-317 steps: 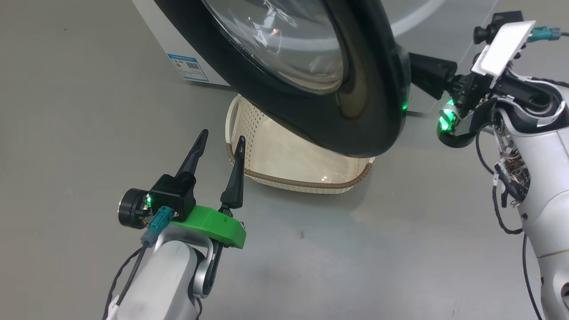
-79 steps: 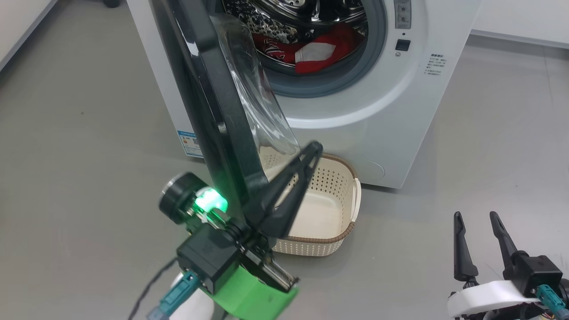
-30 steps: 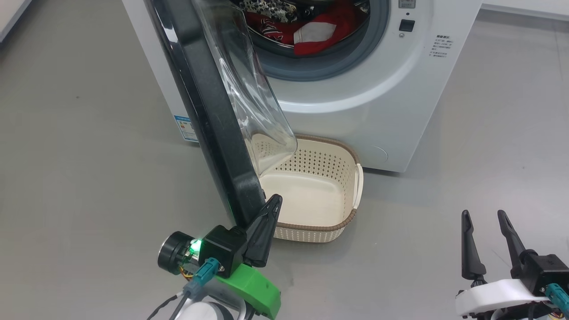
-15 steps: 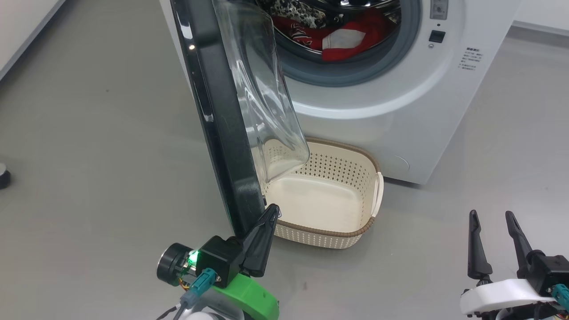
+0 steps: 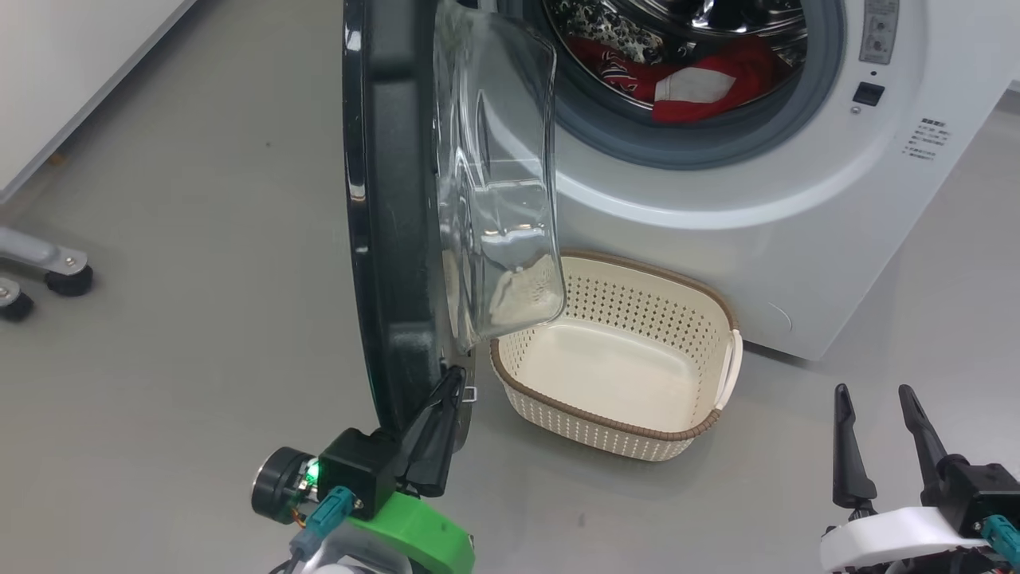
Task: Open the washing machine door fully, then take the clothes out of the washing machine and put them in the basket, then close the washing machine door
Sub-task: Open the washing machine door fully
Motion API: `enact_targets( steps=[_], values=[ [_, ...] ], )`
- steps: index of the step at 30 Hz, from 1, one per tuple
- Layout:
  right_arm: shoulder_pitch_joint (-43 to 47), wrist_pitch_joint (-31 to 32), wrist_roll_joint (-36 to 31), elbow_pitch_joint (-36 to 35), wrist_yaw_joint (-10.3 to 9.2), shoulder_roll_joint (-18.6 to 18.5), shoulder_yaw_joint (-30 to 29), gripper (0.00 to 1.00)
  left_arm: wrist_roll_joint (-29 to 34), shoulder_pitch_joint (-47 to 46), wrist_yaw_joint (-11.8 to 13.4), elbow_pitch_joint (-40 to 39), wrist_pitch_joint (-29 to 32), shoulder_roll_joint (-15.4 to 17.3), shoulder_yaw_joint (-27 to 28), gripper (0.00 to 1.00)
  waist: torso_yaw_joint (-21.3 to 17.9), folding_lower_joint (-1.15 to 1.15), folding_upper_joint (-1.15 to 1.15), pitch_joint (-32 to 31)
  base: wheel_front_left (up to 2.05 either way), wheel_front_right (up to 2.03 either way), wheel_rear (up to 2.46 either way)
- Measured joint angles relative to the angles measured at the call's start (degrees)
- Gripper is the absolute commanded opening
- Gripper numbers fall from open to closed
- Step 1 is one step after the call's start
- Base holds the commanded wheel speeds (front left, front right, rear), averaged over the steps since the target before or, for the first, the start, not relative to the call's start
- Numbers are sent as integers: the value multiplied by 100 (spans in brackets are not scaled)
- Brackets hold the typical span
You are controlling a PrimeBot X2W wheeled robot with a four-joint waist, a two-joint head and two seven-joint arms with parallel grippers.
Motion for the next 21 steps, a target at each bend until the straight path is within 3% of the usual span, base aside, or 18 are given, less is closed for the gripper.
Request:
enact_targets(
  steps=[21],
  values=[
    [-16,0,-146,32,103,40,116,100,452,110,27,-81,-69,-12,1379,0,71,0,0,197,0,0,0]
  ],
)
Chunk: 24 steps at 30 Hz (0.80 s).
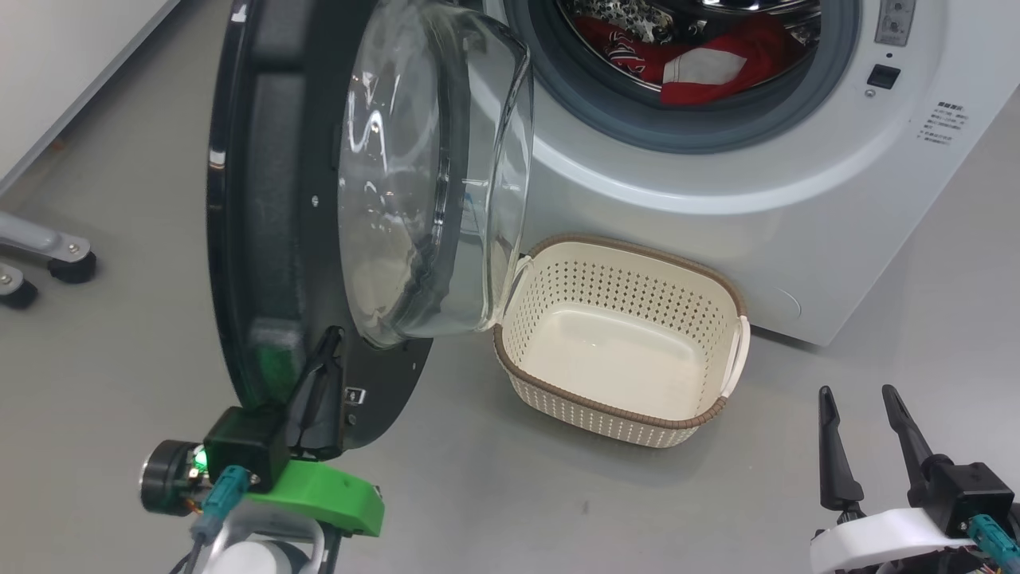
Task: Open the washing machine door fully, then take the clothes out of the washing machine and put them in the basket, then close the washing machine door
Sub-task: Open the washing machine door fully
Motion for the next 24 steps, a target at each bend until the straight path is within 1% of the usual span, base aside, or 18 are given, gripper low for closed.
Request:
enact_targets(
  steps=[8,14,17,19,24],
  values=[
    [-53,0,-9,20,42,-14,-9,100,2,-10,1,149,-51,-7,650,0,-120,0,0,82,0,0,0],
    [-58,0,-10,16,47,-34,-26,100,-19,-67,1,249,-60,-3,964,0,-192,0,0,170,0,0,0],
    [-83,0,-36,15,49,-65,-34,100,-45,-168,1,370,-76,0,1134,0,-222,0,0,224,0,0,0],
    [-107,0,-45,15,92,-79,-38,100,-98,-217,1,454,-84,2,1265,0,-246,0,0,254,0,0,0],
    [-114,0,-45,18,93,-94,-76,100,-141,-335,1,649,-85,13,1478,0,-279,0,0,290,0,0,0]
  ],
)
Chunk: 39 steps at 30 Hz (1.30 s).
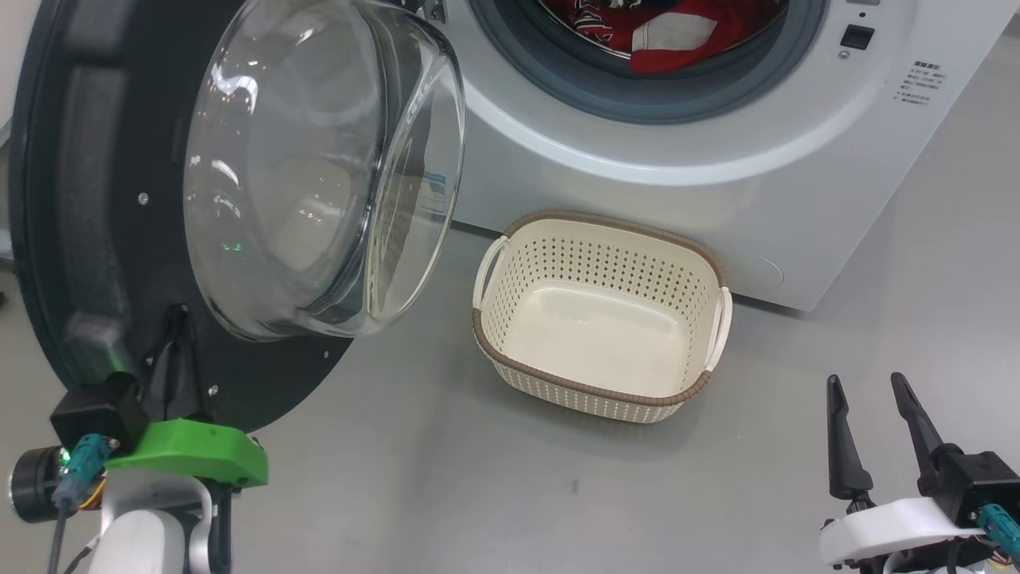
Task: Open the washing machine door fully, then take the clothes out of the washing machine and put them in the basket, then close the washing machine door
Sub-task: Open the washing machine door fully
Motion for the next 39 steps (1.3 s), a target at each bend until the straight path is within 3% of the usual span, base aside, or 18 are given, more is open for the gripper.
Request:
enact_targets(
  steps=[22,39],
  values=[
    [-180,0,-9,-1,55,-78,-21,100,-287,-753,22,1003,-38,376,1047,0,-116,0,0,239,0,0,0],
    [-235,0,-16,38,104,-88,-29,100,-252,-968,23,1486,-354,377,1179,0,-144,0,0,235,0,0,0]
  ],
)
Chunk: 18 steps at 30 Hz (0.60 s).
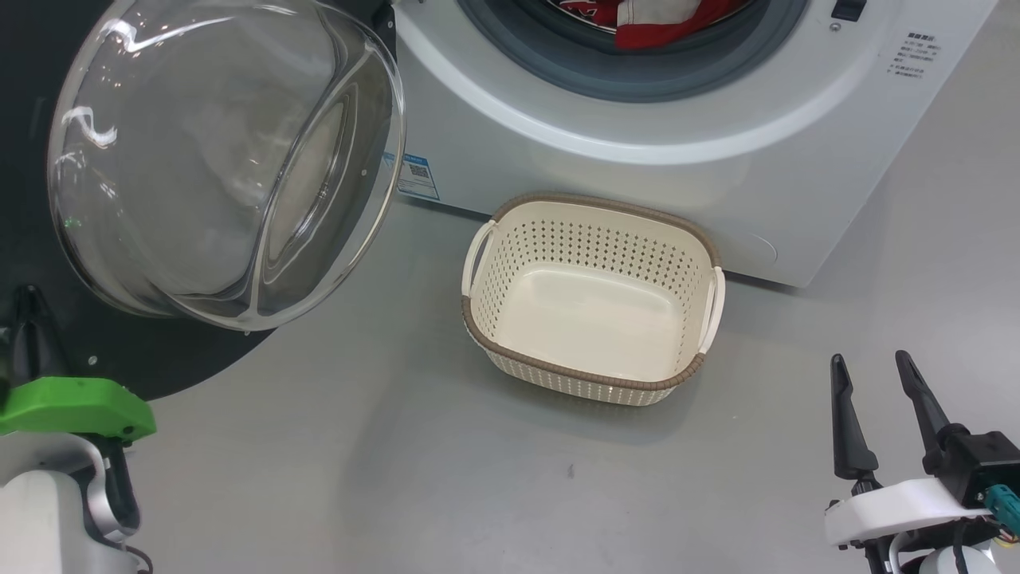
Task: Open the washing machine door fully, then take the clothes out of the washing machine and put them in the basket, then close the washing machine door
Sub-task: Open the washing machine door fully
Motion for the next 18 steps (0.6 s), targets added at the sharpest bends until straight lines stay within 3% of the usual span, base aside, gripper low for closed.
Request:
enact_targets(
  steps=[12,18],
  values=[
    [-55,0,-4,94,52,43,31,100,118,458,1,-367,-431,-240,-163,0,-63,0,0,-170,0,0,0],
    [-55,0,-26,104,52,54,22,100,279,850,-3,-742,-453,-349,-505,0,-118,0,0,-272,0,0,0]
  ],
)
